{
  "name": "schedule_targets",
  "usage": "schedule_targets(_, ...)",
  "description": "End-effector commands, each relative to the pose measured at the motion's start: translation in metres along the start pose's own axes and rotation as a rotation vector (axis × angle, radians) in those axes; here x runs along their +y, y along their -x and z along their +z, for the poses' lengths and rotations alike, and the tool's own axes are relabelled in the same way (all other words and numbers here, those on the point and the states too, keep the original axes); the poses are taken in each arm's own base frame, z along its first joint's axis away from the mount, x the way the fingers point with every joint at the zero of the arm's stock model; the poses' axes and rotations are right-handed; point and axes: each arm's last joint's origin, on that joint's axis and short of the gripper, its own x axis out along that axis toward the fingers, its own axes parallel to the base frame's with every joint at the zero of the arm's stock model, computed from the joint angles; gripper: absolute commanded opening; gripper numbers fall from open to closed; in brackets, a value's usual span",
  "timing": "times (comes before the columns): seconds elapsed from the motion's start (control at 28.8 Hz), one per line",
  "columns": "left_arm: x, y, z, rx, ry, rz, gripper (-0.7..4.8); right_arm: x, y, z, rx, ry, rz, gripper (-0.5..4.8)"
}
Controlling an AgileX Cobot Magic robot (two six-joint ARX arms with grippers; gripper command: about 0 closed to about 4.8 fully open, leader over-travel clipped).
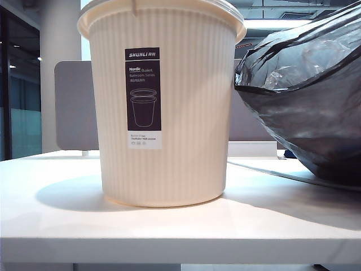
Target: Open the ring lid of the trash can, pull out the black garbage bag inside, and place it on the table.
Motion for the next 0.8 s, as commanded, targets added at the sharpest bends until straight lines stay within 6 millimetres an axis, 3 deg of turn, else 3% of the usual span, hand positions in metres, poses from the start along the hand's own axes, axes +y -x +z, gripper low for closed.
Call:
schedule_targets(0.03, -0.0002, 0.0, -0.0013, 0.014, 0.082, -0.005, -0.06, 0.0001, 0.0, 0.0013, -0.012, 0.006, 0.0, -0.01)
schedule_targets(0.14, -0.0002, 0.0, -0.0013, 0.015, 0.147, -0.004, -0.06, 0.0001, 0.0, 0.0013, -0.012, 0.006, 0.0, -0.01)
schedule_targets(0.8, -0.0001, 0.0, -0.0012, 0.014, 0.14, 0.0, -0.06, 0.0001, 0.0, 0.0013, -0.012, 0.006, 0.0, -0.01)
